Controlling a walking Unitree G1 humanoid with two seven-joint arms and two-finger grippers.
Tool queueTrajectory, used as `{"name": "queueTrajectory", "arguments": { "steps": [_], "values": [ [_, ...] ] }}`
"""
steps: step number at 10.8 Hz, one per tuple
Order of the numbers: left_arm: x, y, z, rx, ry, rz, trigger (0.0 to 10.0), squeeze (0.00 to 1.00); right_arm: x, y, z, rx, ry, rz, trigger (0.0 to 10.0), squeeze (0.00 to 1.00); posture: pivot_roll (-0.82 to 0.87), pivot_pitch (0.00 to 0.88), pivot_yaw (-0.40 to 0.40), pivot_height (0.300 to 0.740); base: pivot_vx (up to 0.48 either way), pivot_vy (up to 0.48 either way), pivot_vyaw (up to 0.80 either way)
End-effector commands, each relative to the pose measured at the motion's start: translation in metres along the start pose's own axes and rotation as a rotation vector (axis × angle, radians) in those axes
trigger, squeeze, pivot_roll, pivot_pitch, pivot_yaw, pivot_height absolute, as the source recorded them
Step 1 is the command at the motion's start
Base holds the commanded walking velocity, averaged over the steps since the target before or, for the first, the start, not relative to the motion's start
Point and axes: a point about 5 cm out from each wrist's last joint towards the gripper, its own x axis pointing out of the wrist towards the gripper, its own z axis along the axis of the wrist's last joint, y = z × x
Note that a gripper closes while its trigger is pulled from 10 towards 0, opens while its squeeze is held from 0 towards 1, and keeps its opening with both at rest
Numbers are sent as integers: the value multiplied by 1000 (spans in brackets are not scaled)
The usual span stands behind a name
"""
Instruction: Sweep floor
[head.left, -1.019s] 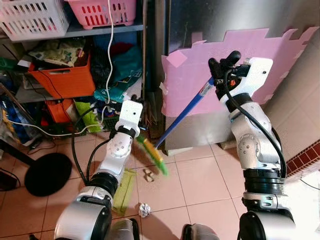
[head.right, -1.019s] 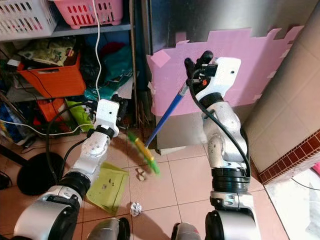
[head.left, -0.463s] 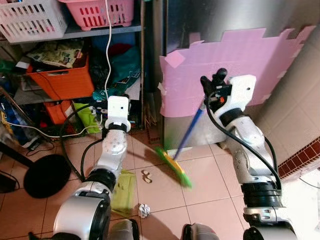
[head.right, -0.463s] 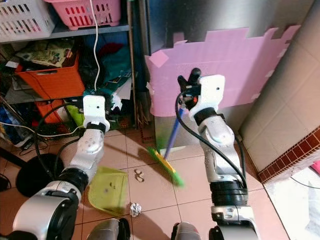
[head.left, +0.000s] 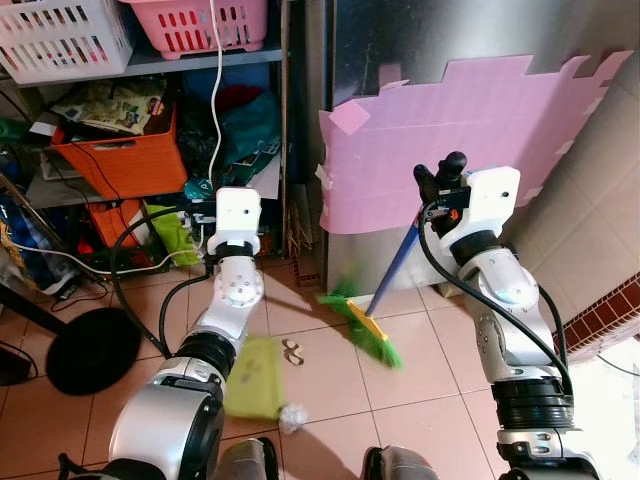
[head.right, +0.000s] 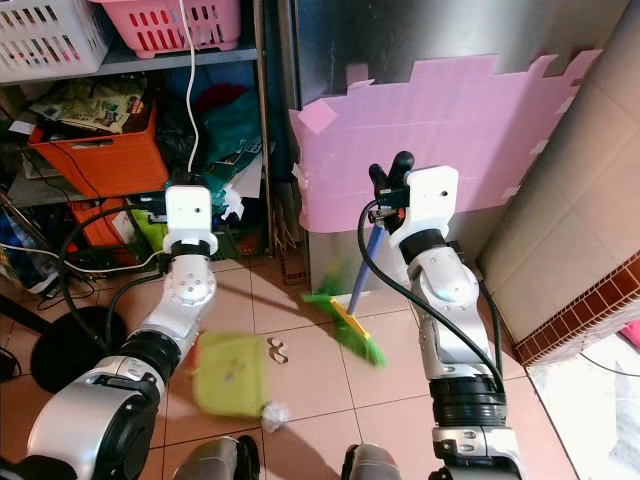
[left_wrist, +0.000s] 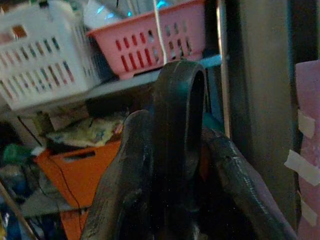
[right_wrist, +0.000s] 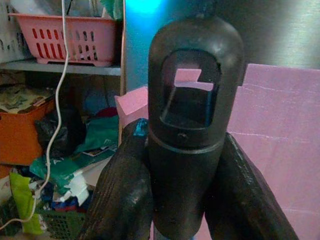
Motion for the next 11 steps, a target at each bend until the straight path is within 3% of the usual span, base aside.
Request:
{"name": "queueTrajectory", "arguments": {
  "steps": [1, 3, 5, 6, 7, 8, 10, 11],
  "values": [
    [6, 2, 9, 42, -64, 5, 10000, 0, -1, 2, -1, -7, 17, 15, 10000, 0, -184, 68, 41, 740, 0, 0, 0],
    [-3, 0, -4, 43, -8, -9, 10000, 0, -8, 6, -17, 90, 152, 26, 10000, 0, -187, 70, 39, 740, 0, 0, 0],
    [-16, -7, -21, -48, 124, -25, 10000, 0, -24, 8, -48, 254, 423, 33, 10000, 0, -201, 71, 36, 740, 0, 0, 0],
    [-17, -9, -22, -52, 134, -36, 10000, 0, -26, 10, -51, 272, 466, 56, 10000, 0, -201, 68, 35, 740, 0, 0, 0],
    [-18, -13, -22, -62, 141, -53, 10000, 0, -31, 19, -50, 392, 516, 64, 10000, 0, -205, 63, 35, 740, 0, 0, 0],
    [-18, -13, -21, -67, 141, -55, 10000, 0, -30, 21, -47, 427, 512, 69, 10000, 0, -207, 60, 35, 740, 0, 0, 0],
    [-17, -18, -19, -91, 142, -91, 10000, 0, -26, 22, -37, 646, 505, 55, 10000, 0, -213, 50, 38, 740, 0, 0, 0],
    [-19, -25, -17, -122, 147, -144, 10000, 0, -23, 16, -32, 633, 501, 67, 10000, 0, -218, 44, 38, 740, 0, 0, 0]
  ]
}}
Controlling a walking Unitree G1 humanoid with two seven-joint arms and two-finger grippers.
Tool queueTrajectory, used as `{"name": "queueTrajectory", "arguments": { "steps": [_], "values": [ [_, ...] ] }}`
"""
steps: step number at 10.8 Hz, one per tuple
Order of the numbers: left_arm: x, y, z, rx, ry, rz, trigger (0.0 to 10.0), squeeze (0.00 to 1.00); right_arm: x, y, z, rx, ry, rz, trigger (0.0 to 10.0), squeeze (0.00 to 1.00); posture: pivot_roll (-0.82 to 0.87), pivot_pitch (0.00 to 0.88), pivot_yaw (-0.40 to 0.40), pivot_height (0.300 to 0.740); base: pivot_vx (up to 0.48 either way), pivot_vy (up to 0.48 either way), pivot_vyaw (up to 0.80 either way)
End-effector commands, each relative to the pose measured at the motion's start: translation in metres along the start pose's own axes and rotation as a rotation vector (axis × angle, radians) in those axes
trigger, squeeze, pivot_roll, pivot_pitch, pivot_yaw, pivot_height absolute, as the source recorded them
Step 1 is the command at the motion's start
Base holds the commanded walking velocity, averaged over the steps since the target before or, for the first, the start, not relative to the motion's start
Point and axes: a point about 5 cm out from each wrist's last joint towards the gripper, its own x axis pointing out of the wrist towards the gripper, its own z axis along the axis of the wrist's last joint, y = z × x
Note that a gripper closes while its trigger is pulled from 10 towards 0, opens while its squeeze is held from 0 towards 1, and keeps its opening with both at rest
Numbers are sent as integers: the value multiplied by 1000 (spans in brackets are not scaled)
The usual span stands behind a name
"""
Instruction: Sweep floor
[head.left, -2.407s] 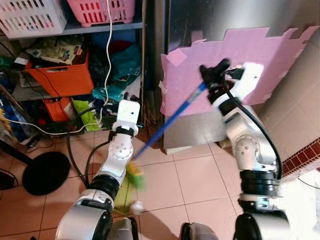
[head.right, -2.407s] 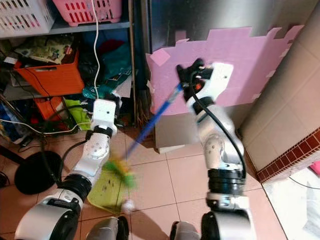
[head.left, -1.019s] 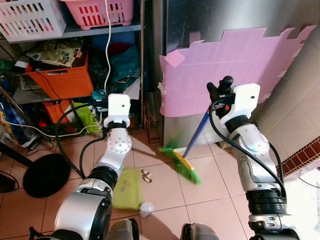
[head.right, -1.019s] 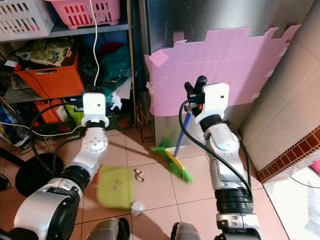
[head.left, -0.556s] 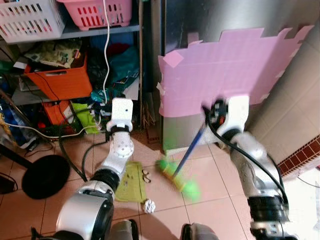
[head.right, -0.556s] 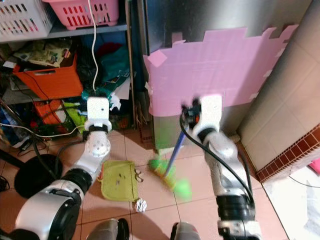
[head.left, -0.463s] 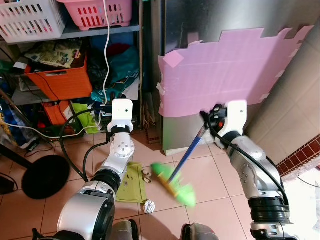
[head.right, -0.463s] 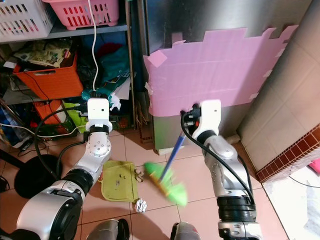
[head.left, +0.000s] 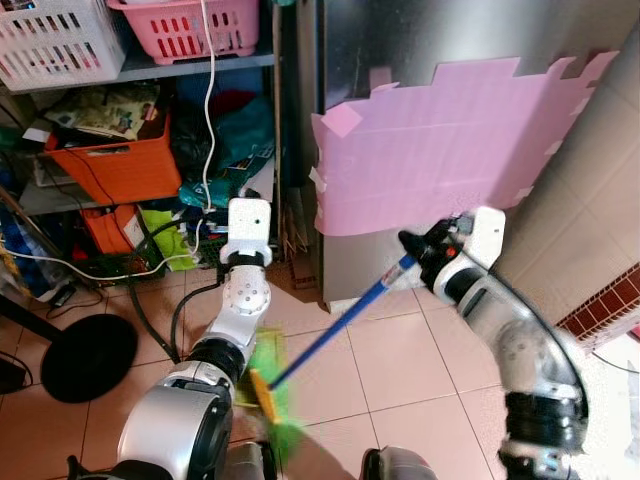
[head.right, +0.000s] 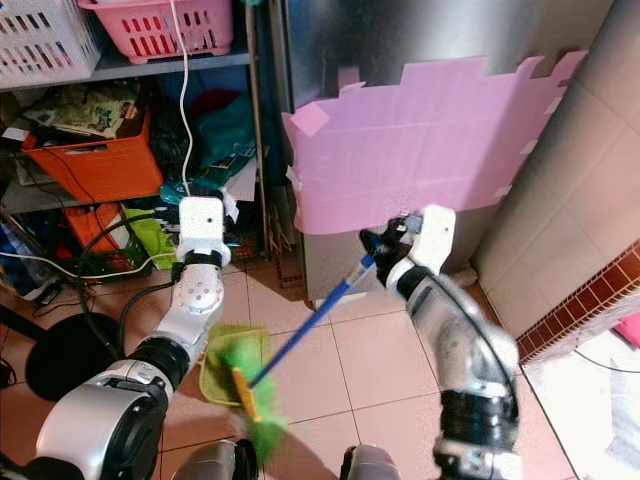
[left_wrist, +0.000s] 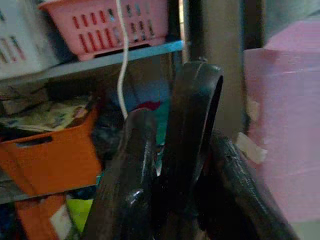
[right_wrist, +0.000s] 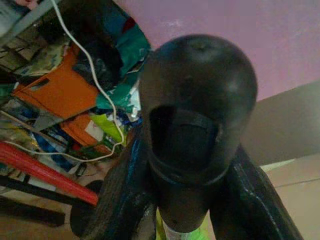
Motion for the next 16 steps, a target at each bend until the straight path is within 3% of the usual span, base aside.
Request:
{"name": "queueTrajectory", "arguments": {
  "steps": [1, 2, 3, 4, 5, 7, 8, 9, 10, 12, 14, 16],
  "values": [
    [-7, -8, -9, -37, 64, -41, 10000, 0, 2, 7, 0, 40, 17, 52, 10000, 0, -218, 41, 37, 740, 0, 0, 0],
    [-9, -20, -8, -99, 72, -150, 10000, 0, 3, 1, 21, -83, -113, -6, 10000, 0, -216, 33, 36, 740, 0, 0, 0],
    [-10, -24, -8, -128, 80, -196, 10000, 0, 2, -2, 30, -154, -153, -32, 10000, 0, -214, 27, 36, 740, 0, 0, 0],
    [-11, -26, -5, -122, 45, -276, 10000, 0, 1, -3, 41, -298, -217, -60, 10000, 0, -212, 23, 37, 740, 0, 0, 0],
    [-9, -21, 2, -138, -28, -306, 10000, 0, -1, -1, 48, -354, -275, -62, 10000, 0, -203, 13, 38, 740, 0, 0, 0],
    [-1, -8, 11, -280, -70, -278, 10000, 0, -1, -5, 56, -449, -365, -110, 10000, 0, -198, 1, 37, 740, 0, 0, 0],
    [2, -5, 12, -320, -64, -266, 10000, 0, -3, -8, 63, -512, -410, -148, 10000, 0, -198, 0, 37, 740, 0, 0, 0],
    [3, -5, 13, -338, -68, -285, 10000, 0, -6, -11, 71, -641, -464, -183, 10000, 0, -200, 0, 36, 740, 0, 0, 0],
    [3, -6, 12, -339, -55, -297, 10000, 0, -8, -14, 73, -686, -477, -205, 10000, 0, -200, 0, 37, 740, 0, 0, 0],
    [-4, -3, 5, -320, -47, -322, 10000, 0, -10, -29, 67, -650, -464, -264, 10000, 0, -194, 0, 41, 740, 0, 0, 0],
    [-2, 6, 3, -291, -32, -256, 10000, 0, -11, -37, 54, -585, -426, -280, 10000, 0, -178, 0, 37, 740, 0, 0, 0],
    [-2, 15, -5, -269, 20, -196, 10000, 0, -6, -31, 46, -497, -358, -172, 10000, 0, -180, 0, 36, 740, 0, 0, 0]
  ]
}}
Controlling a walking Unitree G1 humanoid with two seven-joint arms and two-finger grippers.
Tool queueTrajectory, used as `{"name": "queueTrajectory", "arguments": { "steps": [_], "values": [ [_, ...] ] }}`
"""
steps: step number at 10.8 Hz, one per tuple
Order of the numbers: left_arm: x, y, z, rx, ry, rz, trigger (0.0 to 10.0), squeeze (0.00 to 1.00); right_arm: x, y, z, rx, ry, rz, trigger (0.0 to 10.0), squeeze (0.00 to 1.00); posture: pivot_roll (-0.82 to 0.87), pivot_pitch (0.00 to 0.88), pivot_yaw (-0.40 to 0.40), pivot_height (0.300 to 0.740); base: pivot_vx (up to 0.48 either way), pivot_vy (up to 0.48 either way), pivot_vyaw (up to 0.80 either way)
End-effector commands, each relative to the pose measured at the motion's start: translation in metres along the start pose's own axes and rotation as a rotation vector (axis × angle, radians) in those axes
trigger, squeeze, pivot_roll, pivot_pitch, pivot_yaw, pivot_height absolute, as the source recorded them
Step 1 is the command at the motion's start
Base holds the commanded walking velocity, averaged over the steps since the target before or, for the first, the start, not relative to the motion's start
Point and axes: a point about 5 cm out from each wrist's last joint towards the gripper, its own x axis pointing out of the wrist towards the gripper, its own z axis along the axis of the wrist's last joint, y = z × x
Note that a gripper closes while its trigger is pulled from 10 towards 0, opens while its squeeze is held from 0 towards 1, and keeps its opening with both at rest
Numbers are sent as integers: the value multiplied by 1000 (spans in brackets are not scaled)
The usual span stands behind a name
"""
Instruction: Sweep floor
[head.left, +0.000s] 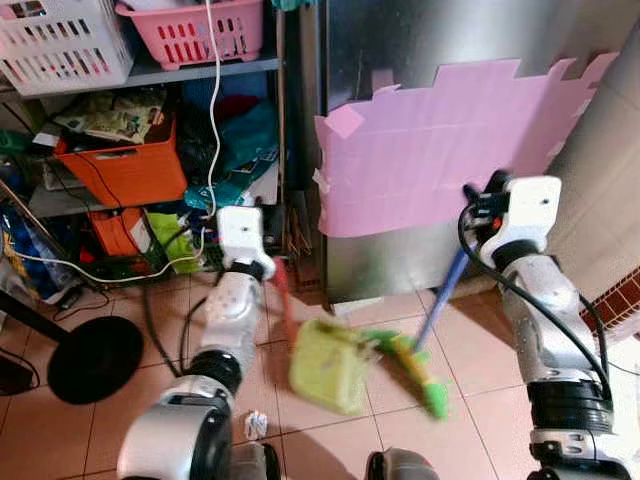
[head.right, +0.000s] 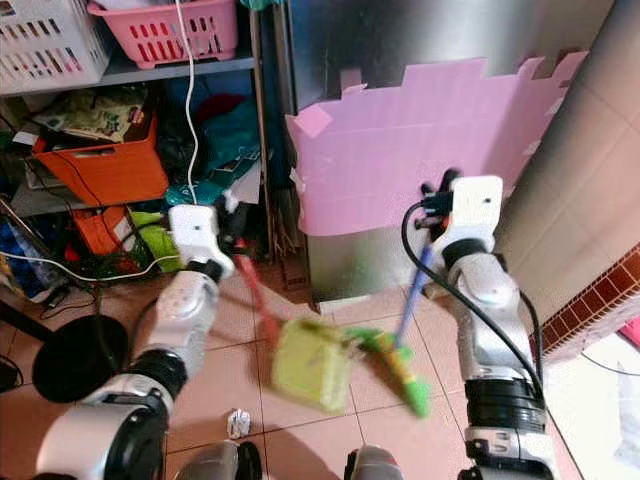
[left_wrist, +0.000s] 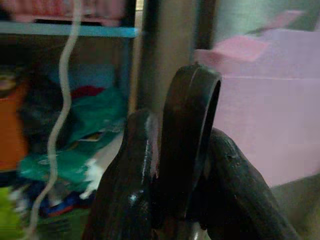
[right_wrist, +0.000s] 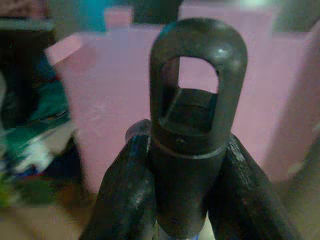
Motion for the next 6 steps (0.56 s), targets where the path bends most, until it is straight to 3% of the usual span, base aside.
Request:
{"name": "queueTrajectory", "arguments": {
  "steps": [1, 2, 3, 4, 5, 6],
  "values": [
    [4, 1, 2, 42, 11, 46, 10000, 0, -1, 14, -1, 163, 103, 181, 10000, 0, -185, 0, 40, 740, 0, 0, 0],
    [4, 1, 1, 48, 22, 59, 10000, 0, -4, 18, -2, 214, 135, 247, 10000, 0, -190, 0, 42, 740, 0, 0, 0],
    [4, 0, 0, 68, 37, 74, 10000, 0, -9, 18, -5, 312, 236, 345, 10000, 0, -192, 0, 46, 740, 0, 0, 0],
    [4, 1, -1, 81, 46, 89, 10000, 0, -8, 14, 0, 263, 193, 343, 10000, 0, -193, 0, 47, 740, 0, 0, 0],
    [5, 2, -1, 90, 50, 105, 10000, 0, -4, 12, 9, 323, 171, 351, 10000, 0, -195, 0, 49, 740, 0, 0, 0],
    [5, 2, -1, 113, 55, 127, 10000, 0, 1, 2, 13, 263, 141, 270, 10000, 0, -195, 0, 49, 740, 0, 0, 0]
  ]
}}
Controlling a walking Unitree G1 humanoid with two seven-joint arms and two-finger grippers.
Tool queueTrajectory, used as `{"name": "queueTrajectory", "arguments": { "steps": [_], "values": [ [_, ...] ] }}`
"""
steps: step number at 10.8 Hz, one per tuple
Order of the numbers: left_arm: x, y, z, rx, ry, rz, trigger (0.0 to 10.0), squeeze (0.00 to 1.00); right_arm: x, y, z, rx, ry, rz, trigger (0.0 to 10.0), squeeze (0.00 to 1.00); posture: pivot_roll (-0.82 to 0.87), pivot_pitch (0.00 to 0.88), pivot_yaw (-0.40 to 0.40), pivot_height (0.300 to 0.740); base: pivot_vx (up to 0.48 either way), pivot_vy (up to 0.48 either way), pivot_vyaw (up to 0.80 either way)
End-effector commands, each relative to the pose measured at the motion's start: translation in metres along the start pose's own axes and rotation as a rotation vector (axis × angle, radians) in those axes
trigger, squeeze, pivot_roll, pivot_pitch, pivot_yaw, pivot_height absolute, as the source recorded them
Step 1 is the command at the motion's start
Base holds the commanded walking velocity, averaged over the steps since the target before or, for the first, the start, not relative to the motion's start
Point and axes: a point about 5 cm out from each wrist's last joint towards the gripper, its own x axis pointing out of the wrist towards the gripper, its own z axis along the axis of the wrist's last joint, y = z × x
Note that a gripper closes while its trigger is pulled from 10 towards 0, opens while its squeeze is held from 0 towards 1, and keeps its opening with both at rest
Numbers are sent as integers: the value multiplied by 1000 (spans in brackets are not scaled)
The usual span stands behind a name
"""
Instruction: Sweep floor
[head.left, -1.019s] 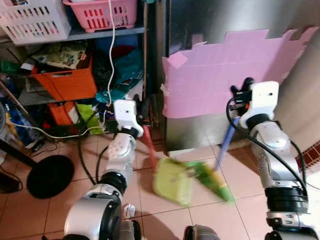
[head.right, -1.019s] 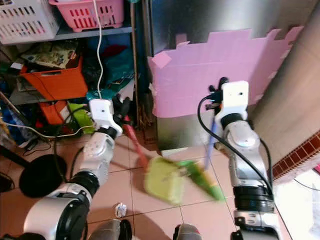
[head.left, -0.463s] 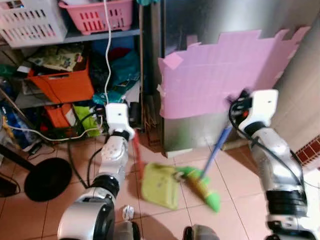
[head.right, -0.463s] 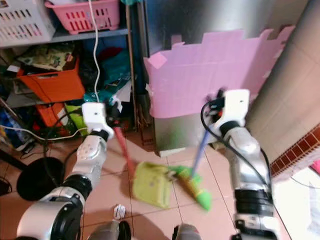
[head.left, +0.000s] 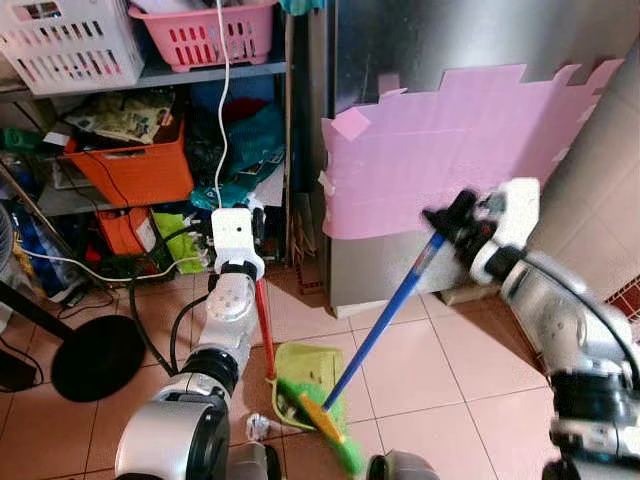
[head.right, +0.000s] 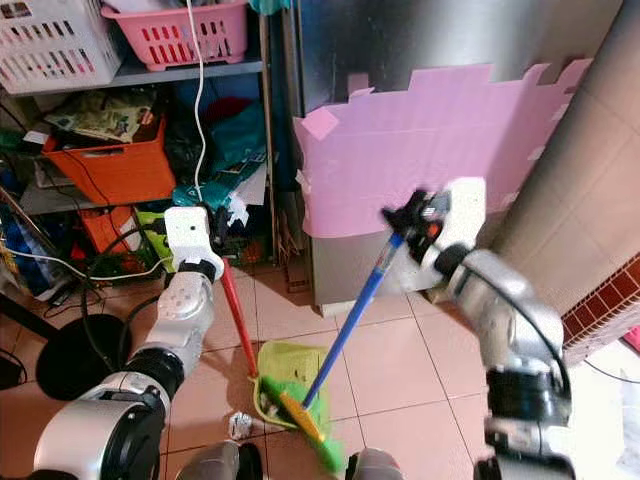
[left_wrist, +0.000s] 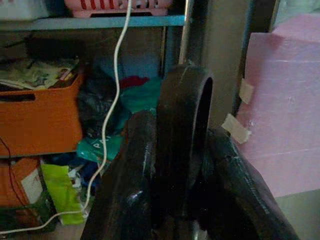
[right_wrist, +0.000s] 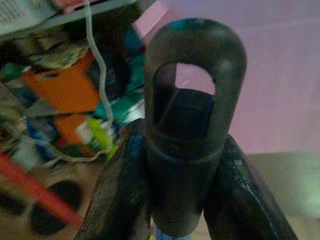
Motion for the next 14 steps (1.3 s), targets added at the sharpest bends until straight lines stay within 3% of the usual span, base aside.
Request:
{"name": "queueTrajectory", "arguments": {
  "steps": [1, 3, 7, 10, 11, 14],
  "values": [
    [4, -2, 5, 21, -8, -9, 10000, 0, 0, -7, 14, -47, -71, -71, 10000, 0, -193, 0, 46, 740, 0, 0, 0],
    [4, -3, 5, 10, -4, -3, 10000, 0, -1, -10, 26, -107, -175, -139, 10000, 0, -194, 0, 44, 740, 0, 0, 0],
    [6, -4, 6, 9, -4, 1, 10000, 0, 1, -18, 43, -134, -292, -215, 10000, 0, -196, 0, 41, 740, 0, 0, 0],
    [8, -4, 11, 3, -23, 6, 10000, 0, -8, -34, 66, -291, -442, -430, 10000, 0, -191, 0, 39, 740, 0, 0, 0],
    [8, -3, 12, 8, -26, 5, 10000, 0, -6, -29, 62, -315, -439, -424, 10000, 0, -185, 0, 38, 740, 0, 0, 0],
    [9, -1, 11, -10, -13, 5, 10000, 0, -1, -12, 19, -256, -360, -390, 10000, 0, -177, 0, 38, 740, 0, 0, 0]
  ]
}}
